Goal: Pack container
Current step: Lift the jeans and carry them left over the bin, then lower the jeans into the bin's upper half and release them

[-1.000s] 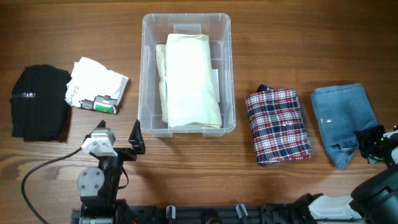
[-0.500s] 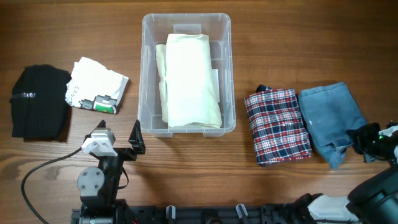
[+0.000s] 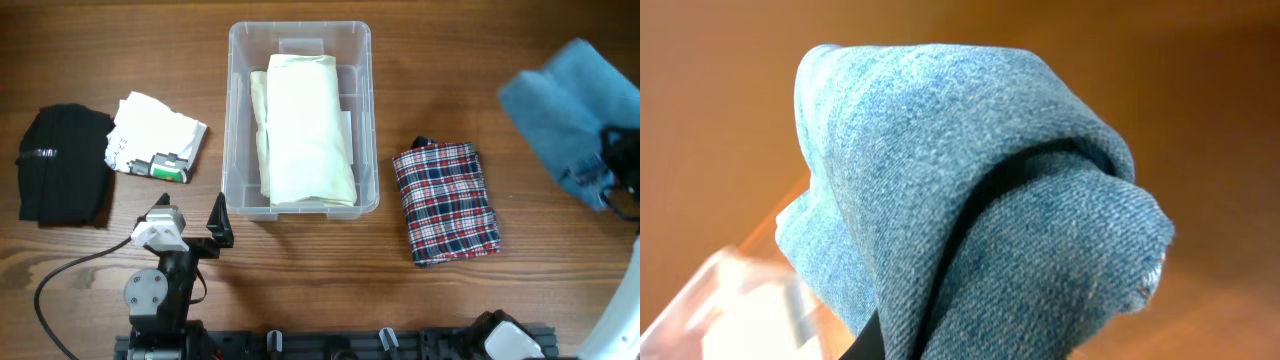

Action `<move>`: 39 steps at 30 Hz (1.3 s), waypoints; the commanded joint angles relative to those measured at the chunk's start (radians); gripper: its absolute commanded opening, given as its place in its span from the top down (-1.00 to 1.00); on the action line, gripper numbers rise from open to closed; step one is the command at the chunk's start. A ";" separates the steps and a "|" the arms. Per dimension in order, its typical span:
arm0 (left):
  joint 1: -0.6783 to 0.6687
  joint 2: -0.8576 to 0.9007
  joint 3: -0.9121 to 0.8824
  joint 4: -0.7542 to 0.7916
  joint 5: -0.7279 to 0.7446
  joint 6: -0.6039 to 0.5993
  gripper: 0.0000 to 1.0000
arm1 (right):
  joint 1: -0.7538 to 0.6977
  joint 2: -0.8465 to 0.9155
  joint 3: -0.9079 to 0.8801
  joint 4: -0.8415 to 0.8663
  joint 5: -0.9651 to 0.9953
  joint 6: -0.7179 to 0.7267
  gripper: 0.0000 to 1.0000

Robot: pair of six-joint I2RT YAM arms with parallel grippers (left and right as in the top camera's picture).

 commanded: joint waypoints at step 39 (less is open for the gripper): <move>-0.005 -0.007 -0.005 0.000 -0.002 0.023 -1.00 | 1.078 0.678 0.463 0.484 0.151 0.066 0.91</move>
